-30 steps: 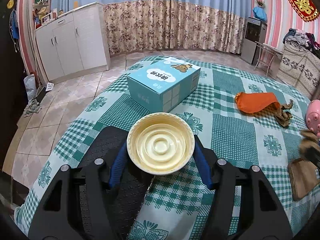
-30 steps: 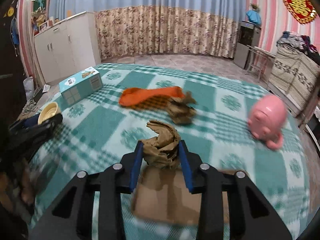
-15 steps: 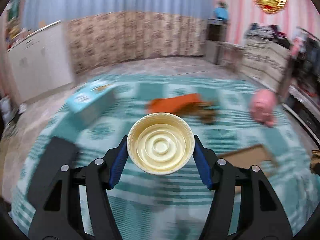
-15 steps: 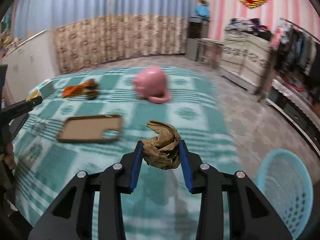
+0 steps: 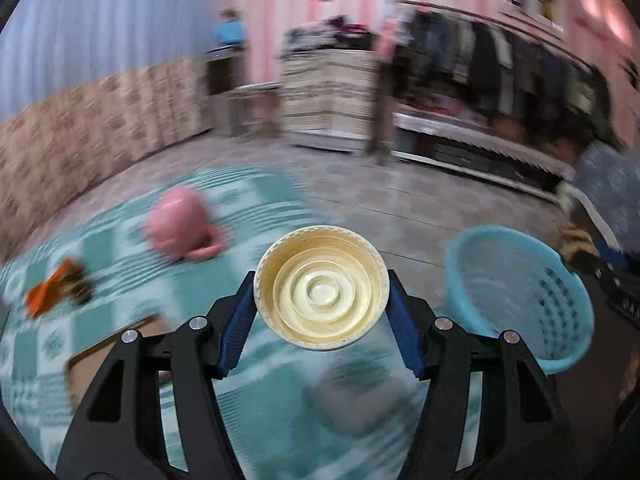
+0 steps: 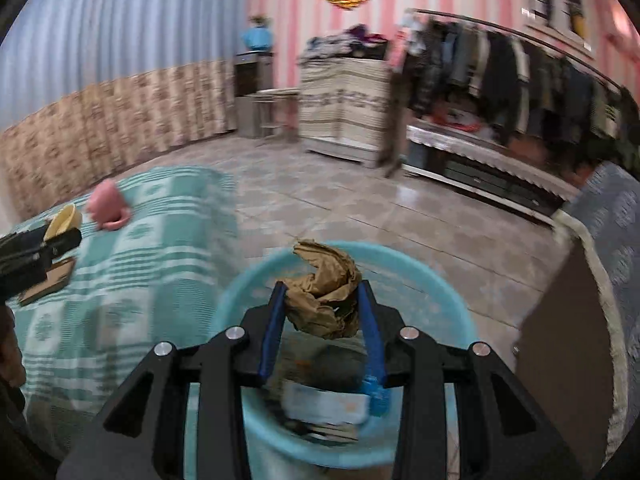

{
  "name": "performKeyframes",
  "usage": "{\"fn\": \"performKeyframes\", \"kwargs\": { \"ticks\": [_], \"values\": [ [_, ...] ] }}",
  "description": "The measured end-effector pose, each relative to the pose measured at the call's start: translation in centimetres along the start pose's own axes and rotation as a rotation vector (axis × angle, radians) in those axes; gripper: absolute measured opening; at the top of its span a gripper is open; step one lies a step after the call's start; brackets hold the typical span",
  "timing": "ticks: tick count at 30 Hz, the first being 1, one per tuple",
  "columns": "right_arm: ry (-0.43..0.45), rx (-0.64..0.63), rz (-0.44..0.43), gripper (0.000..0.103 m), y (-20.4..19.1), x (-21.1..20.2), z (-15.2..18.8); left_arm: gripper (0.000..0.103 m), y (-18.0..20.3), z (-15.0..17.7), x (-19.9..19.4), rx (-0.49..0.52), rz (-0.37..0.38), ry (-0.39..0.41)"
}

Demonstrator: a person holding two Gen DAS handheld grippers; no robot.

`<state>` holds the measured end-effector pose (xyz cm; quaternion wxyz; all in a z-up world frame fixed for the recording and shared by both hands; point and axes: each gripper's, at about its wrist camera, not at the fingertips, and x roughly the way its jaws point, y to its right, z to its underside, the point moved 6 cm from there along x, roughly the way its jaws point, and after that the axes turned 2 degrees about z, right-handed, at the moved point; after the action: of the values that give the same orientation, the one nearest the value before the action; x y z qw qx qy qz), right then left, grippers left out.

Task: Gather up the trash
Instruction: 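Carry bowl and cloth to the basket and open the left gripper over it, then open the right gripper to drop the brown cloth while the left withdraws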

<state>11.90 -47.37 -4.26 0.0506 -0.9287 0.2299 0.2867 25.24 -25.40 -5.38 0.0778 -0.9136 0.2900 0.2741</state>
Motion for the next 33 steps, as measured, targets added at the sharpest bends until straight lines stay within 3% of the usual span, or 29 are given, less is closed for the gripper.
{"fn": "performKeyframes", "kwargs": {
  "ticks": [7, 13, 18, 22, 33],
  "values": [
    [-0.019, 0.060, 0.059, 0.036, 5.3, 0.4, 1.4, 0.061, 11.0, -0.2, 4.0, 0.153, 0.177, -0.043],
    [-0.027, 0.126, 0.089, 0.036, 8.5, 0.8, 2.3, 0.061, 15.6, -0.6, 6.4, 0.198, 0.240, -0.083],
    [-0.031, 0.152, 0.092, 0.036, 9.0, 0.9, 2.9, 0.061, 16.7, -2.1, 8.0, 0.190, 0.265, -0.096],
    [-0.038, 0.152, 0.088, 0.036, 8.7, 1.3, 3.3, 0.079, 16.6, -3.1, 8.2, 0.193, 0.231, -0.079],
    [-0.052, 0.143, 0.071, 0.036, 7.4, 2.3, 3.6, 0.091, 12.2, -4.6, 7.3, 0.142, 0.126, -0.030]
  ]
}}
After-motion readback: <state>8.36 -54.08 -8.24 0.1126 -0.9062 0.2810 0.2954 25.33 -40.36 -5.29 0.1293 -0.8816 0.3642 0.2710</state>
